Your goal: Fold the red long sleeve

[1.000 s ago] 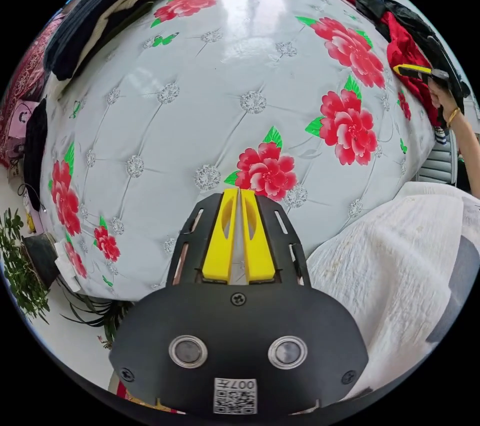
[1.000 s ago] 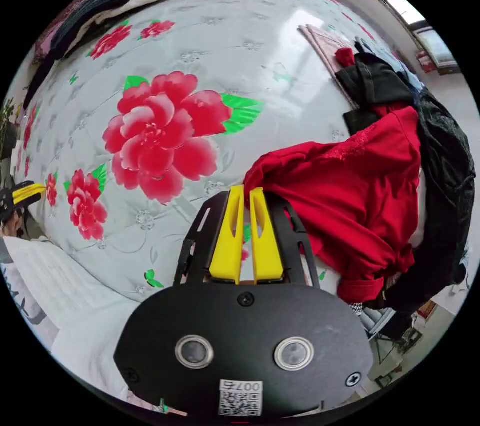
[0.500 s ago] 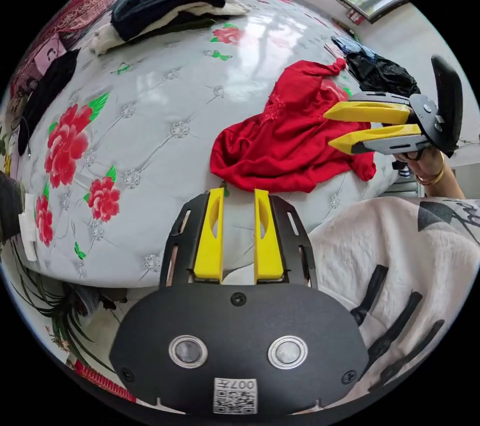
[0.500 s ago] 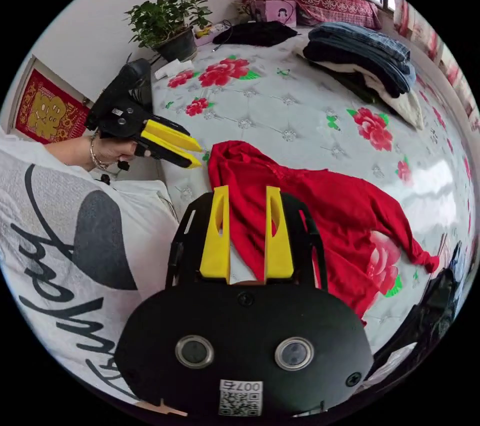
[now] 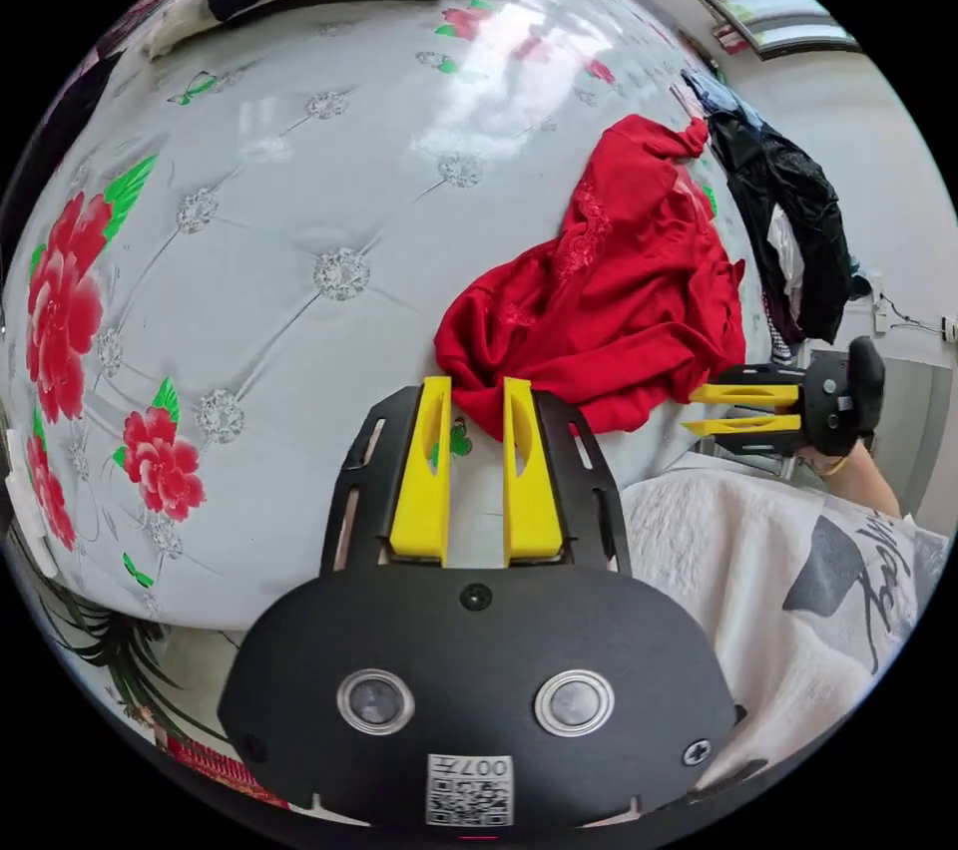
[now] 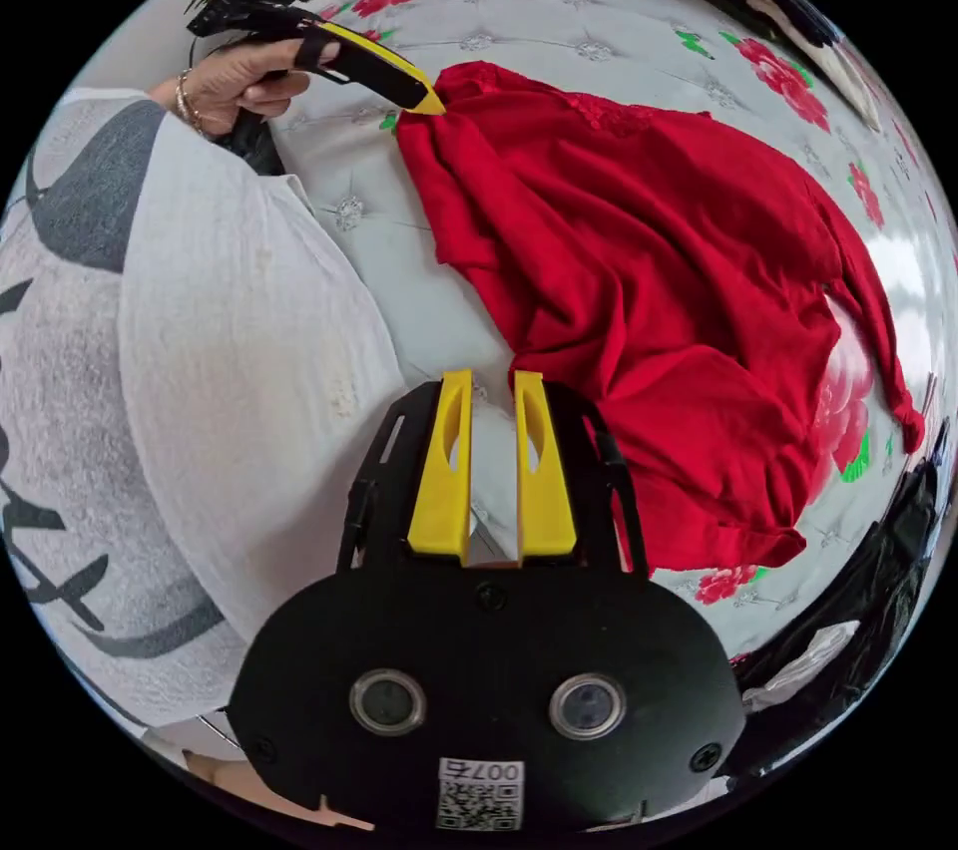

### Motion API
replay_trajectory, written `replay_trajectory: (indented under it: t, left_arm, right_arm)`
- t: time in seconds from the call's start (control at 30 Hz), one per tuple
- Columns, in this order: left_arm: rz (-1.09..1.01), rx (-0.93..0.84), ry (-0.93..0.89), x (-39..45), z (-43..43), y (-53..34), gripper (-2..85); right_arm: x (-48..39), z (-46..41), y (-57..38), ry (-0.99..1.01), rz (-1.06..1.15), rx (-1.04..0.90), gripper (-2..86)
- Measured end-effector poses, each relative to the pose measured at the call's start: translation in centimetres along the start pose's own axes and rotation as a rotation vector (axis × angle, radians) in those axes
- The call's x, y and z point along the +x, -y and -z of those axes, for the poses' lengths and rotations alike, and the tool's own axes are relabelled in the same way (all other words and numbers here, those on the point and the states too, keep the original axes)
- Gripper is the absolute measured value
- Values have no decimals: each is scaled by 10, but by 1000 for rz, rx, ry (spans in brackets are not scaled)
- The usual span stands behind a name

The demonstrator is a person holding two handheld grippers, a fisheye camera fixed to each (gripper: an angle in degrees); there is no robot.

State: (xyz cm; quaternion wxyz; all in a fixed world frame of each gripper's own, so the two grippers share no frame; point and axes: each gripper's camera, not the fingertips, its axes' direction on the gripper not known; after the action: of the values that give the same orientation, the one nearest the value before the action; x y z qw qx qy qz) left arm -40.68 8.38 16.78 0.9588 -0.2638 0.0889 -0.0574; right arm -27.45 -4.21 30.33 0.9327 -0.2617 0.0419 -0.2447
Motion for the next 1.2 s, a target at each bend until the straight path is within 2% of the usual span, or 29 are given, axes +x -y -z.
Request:
replay_trajectory:
  t: [0.1,0.17,0.23,0.3,0.37,0.5,0.7,0.83,0.97,1.03,1.2]
  left_arm:
    - [-54,-6,-26,-5,-1,-7,27]
    - [-63,25,-30,-8,8,-18,17]
    - [-61,87,-49,-12,25,-33,10]
    - [-39,185,-65,-20,52,-56,4]
    - [-22,225,-73,-26,68,-72,1]
    - [29,254,-39,-37,83,-102,-1]
    - [136,342,-38,-44,96,-137,-2]
    - [106,445,10,-27,129,-153,-2]
    - [-12,705,34,13,211,-188,-3]
    - [-124,899,42,45,266,-223,-3]
    - [-323,1249,67,103,359,-317,-5]
  right_arm:
    - [23,62,-2,-124,-77,167,96]
    - [66,106,-1,-220,-232,286,110]
    - [102,123,7,-233,-331,311,119]
    - [135,127,19,-196,-404,298,126]
    - [167,119,40,-121,-449,263,130]
    - [178,83,69,-107,-459,118,122]
    - [136,101,30,-176,-376,243,38]
    - [85,184,-58,-252,-370,595,11]
    - [-7,279,-175,-436,-341,937,4]
    - [-55,307,-220,-534,-321,1061,2]
    - [-177,349,-311,-776,-267,1324,2]
